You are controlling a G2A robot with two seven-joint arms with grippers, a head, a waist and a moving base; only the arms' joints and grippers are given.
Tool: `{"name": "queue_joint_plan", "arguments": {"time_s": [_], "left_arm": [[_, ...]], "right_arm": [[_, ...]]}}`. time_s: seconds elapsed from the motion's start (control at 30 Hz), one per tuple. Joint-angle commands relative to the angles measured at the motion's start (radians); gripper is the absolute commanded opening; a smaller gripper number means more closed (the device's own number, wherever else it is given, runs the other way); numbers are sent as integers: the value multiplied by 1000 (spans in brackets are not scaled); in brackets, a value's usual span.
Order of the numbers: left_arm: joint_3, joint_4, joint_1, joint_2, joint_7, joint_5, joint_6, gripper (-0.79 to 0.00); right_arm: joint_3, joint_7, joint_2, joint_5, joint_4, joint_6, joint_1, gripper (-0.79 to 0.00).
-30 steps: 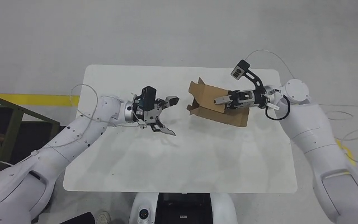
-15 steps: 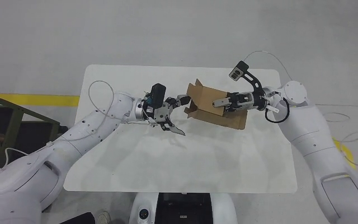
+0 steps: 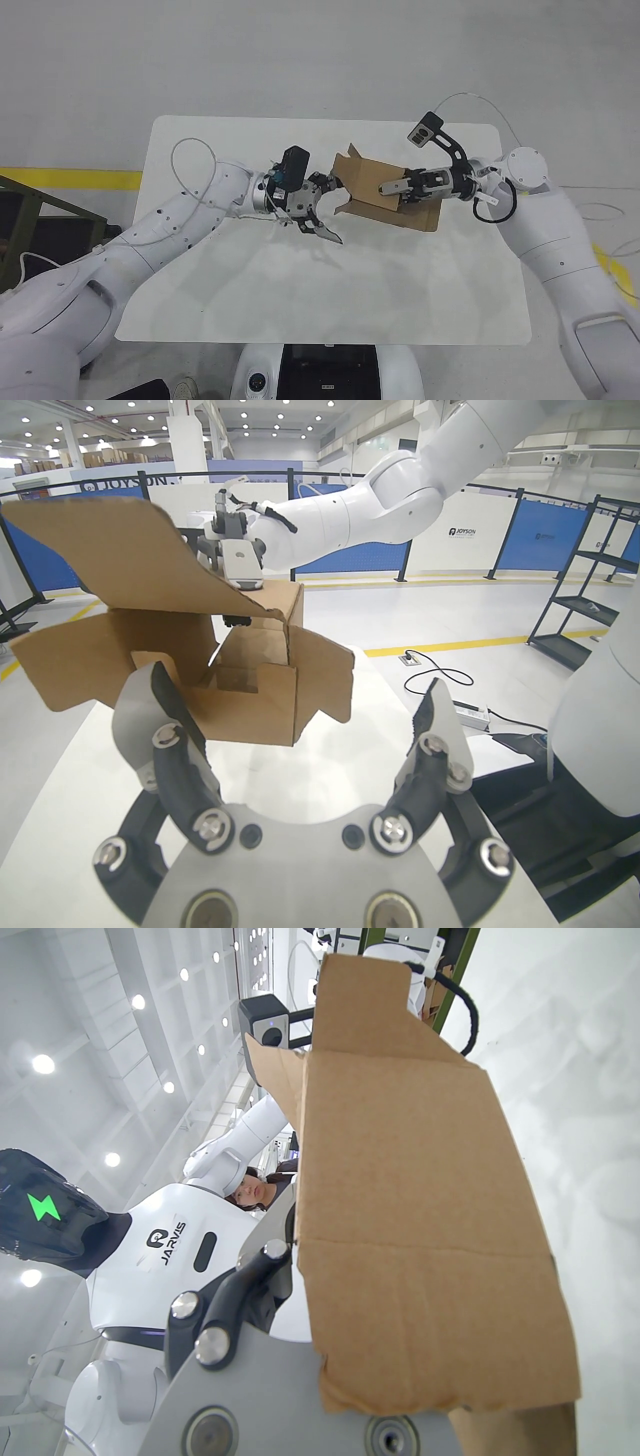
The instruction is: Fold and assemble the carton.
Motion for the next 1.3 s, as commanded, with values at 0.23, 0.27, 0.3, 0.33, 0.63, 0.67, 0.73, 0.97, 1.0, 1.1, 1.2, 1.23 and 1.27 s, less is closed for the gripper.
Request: {"name": "queue_joint_plan", "arguments": {"time_s": [0.23, 0.27, 0.3, 0.33, 0.63, 0.67, 0.73, 0.97, 1.0, 1.1, 1.2, 1.23, 1.27], "left_arm": [[6, -2, 0, -5, 0, -28, 0, 0], [8, -1, 0, -6, 0, -38, 0, 0], [8, 0, 1, -6, 0, -49, 0, 0], [9, 0, 2, -7, 0, -61, 0, 0], [26, 7, -5, -3, 0, -112, 0, 0], [28, 7, -5, -2, 0, -119, 0, 0], [31, 7, -5, 0, 0, -135, 0, 0], [51, -3, 0, 6, 0, -198, 0, 0], [53, -4, 0, 7, 0, -208, 0, 0], [59, -6, -5, 10, 0, -221, 0, 0], [64, -5, -9, 12, 0, -230, 0, 0], [66, -3, -10, 12, 0, -233, 0, 0], [67, -2, -12, 13, 0, -235, 0, 0]], "right_arm": [[-4, 0, 0, 8, -7, 0, -4, -785], [-4, 0, 0, 10, -6, 0, -5, -785], [-4, 0, 0, 11, -5, 0, -4, -785], [-4, 0, 0, 11, -5, 0, -4, -785], [-9, 0, -1, 18, -5, 0, -5, -785], [-9, 0, -1, 20, -6, 0, -5, -785], [-8, 0, -2, 21, -5, 0, -5, -785], [-6, 0, -1, 25, -11, 0, -9, -785], [-5, 0, -1, 25, -12, 0, -9, -785], [-2, 0, 0, 26, -15, 0, -12, -785], [0, 0, 1, 25, -17, 0, -14, -785], [1, 0, 1, 26, -18, 0, -15, -785], [1, 0, 1, 26, -19, 0, -16, -785]]}}
